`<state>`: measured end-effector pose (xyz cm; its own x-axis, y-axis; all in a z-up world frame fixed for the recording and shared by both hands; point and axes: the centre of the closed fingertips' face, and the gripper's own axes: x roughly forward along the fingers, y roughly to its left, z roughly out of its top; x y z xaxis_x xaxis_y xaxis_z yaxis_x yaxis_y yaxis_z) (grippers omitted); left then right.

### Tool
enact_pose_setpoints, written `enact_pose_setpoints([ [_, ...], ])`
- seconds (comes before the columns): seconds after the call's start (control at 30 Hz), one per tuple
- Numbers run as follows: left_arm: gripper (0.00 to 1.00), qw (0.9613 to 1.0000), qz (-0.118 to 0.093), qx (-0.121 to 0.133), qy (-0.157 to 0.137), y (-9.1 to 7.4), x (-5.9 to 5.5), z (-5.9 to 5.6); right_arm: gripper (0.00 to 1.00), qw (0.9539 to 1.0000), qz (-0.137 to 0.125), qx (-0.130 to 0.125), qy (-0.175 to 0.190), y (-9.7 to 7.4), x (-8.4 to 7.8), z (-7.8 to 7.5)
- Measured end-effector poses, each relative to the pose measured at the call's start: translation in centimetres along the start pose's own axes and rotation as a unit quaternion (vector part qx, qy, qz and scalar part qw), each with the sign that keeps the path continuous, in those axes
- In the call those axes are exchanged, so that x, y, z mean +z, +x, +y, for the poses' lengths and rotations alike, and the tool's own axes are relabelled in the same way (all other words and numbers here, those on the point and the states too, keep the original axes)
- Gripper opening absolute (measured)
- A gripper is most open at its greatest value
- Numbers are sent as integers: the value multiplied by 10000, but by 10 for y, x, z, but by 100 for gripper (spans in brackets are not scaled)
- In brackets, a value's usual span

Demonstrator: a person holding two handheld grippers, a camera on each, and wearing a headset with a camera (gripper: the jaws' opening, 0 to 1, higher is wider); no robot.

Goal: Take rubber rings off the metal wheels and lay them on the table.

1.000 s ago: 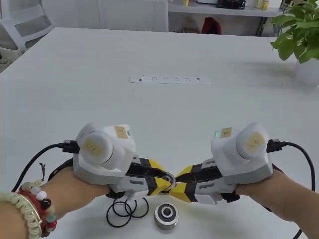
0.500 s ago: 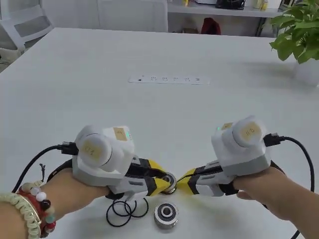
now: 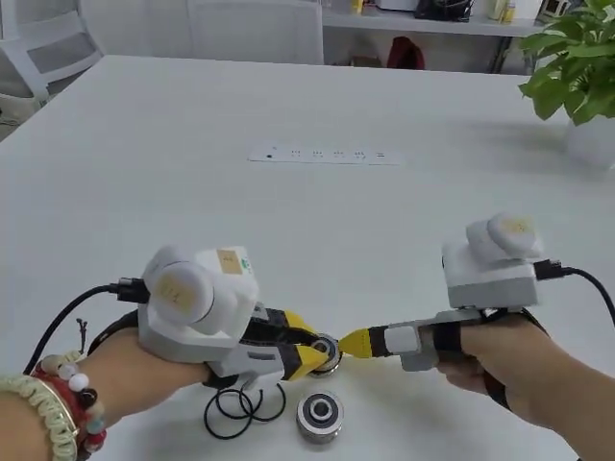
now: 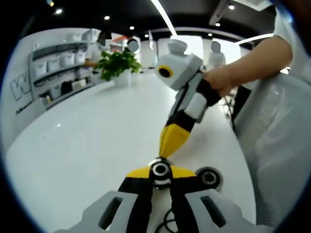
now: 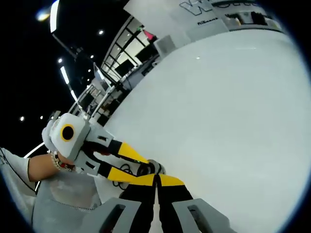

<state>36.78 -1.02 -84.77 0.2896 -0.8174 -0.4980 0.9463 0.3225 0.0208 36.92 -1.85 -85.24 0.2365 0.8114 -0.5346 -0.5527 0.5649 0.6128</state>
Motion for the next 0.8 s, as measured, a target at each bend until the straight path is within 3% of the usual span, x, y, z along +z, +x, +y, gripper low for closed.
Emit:
enact_pose_setpoints([
  [0.23, 13, 10000, -57, -4, -10, -1, 0, 1, 0, 9996, -50, 95, 254, 0, 0, 5],
  [0.67, 13, 10000, -76, 48, 3, -1, 0, 0, 0, 9997, -16, 216, 116, 3, 3, 20],
  [0.73, 13, 10000, -74, 48, 7, -1, 0, 1, 0, 9995, -18, 309, 71, 4, 4, 25],
  [0.8, 13, 10000, -73, 46, 10, -1, 0, 1, 0, 9982, -59, 595, 77, 5, 8, 37],
])
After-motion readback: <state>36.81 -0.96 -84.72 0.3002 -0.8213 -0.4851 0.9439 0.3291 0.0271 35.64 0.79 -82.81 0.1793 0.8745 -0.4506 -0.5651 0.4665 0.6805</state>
